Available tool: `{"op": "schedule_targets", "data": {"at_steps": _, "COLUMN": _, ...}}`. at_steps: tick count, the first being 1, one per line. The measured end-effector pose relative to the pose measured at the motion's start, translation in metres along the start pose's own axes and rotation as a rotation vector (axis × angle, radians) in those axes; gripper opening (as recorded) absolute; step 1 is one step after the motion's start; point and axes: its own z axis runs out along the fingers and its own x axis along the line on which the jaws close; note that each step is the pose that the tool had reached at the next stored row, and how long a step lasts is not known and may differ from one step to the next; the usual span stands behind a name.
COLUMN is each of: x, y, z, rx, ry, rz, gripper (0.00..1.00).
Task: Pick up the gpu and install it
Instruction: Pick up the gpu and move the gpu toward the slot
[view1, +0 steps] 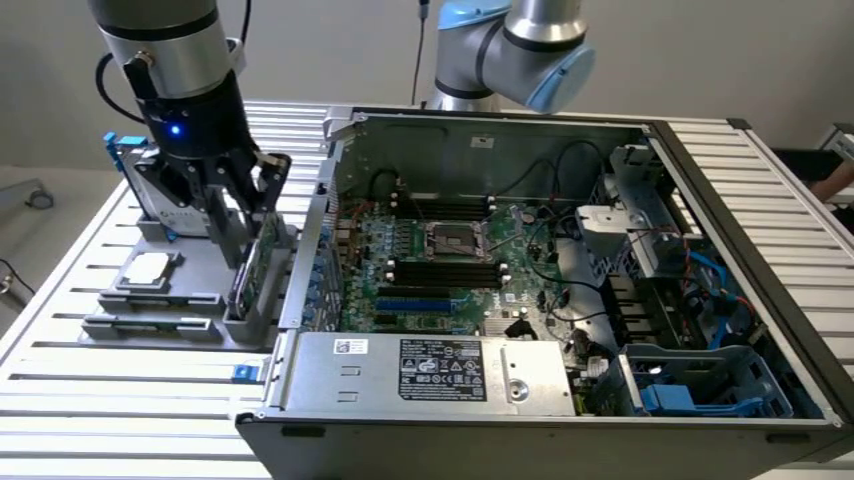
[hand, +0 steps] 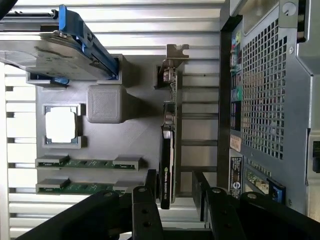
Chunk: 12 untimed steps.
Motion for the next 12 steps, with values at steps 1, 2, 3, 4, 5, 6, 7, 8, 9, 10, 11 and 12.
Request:
{"op": "schedule_targets", "data": {"at_steps": 1, "x": 0.0, "y": 0.0005, "z": 0.0018, "rx": 0.0, "ry": 0.0001, "rz": -0.001, "gripper": 0.42}}
{"op": "schedule_targets", "data": {"at_steps": 2, "x": 0.0, "y": 0.0011, "z": 0.0037, "rx": 0.0, "ry": 0.0001, "rz": -0.003, "gripper": 0.42}}
{"op": "schedule_targets", "data": {"at_steps": 3, "x": 0.0, "y": 0.0016, "z": 0.0056, "rx": 0.0, "ry": 0.0002, "rz": -0.005, "gripper": 0.42}}
{"op": "schedule_targets", "data": {"at_steps": 4, "x": 0.0, "y": 0.0022, "z": 0.0075, "rx": 0.0001, "ry": 0.0002, "rz": -0.006, "gripper": 0.42}}
{"op": "schedule_targets", "data": {"at_steps": 5, "x": 0.0, "y": 0.0028, "z": 0.0093, "rx": 0.0001, "ry": 0.0003, "rz": -0.008, "gripper": 0.42}}
{"op": "schedule_targets", "data": {"at_steps": 6, "x": 0.0, "y": 0.0033, "z": 0.0112, "rx": 0.0002, "ry": 0.0003, "rz": -0.01, "gripper": 0.42}}
{"op": "schedule_targets", "data": {"at_steps": 7, "x": 0.0, "y": 0.0038, "z": 0.013, "rx": 0.0004, "ry": 0.0005, "rz": -0.011, "gripper": 0.42}}
{"op": "schedule_targets", "data": {"at_steps": 8, "x": 0.0, "y": 0.0044, "z": 0.0148, "rx": 0.0003, "ry": 0.0005, "rz": -0.013, "gripper": 0.42}}
{"op": "schedule_targets", "data": {"at_steps": 9, "x": 0.0, "y": 0.0049, "z": 0.0167, "rx": 0.0004, "ry": 0.0006, "rz": -0.014, "gripper": 0.42}}
{"op": "schedule_targets", "data": {"at_steps": 10, "x": 0.0, "y": 0.0054, "z": 0.0185, "rx": 0.0004, "ry": 0.0006, "rz": -0.016, "gripper": 0.42}}
{"op": "schedule_targets", "data": {"at_steps": 11, "x": -0.001, "y": 0.0059, "z": 0.0204, "rx": 0.0004, "ry": 0.0007, "rz": -0.017, "gripper": 0.42}}
{"op": "schedule_targets", "data": {"at_steps": 12, "x": -0.001, "y": 0.0063, "z": 0.0222, "rx": 0.0005, "ry": 0.0008, "rz": -0.018, "gripper": 0.42}}
